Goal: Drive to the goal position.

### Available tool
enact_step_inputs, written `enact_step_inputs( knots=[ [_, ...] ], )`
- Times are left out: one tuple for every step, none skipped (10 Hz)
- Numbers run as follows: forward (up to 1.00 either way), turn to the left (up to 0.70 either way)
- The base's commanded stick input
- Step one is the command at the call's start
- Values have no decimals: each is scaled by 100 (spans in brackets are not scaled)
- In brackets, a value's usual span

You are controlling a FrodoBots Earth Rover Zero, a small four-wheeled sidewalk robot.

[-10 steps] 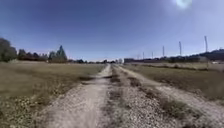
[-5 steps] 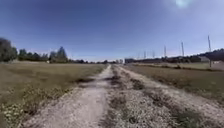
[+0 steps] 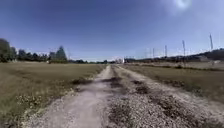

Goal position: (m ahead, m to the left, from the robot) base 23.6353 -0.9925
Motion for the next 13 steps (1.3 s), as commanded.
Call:
enact_step_inputs(
  knots=[
    [70,0],
    [70,0],
    [70,0],
    [70,0],
    [70,0],
    [70,0],
    [70,0],
    [70,0],
    [70,0],
    [70,0],
    [70,0],
    [70,0],
    [70,0]
  ],
)
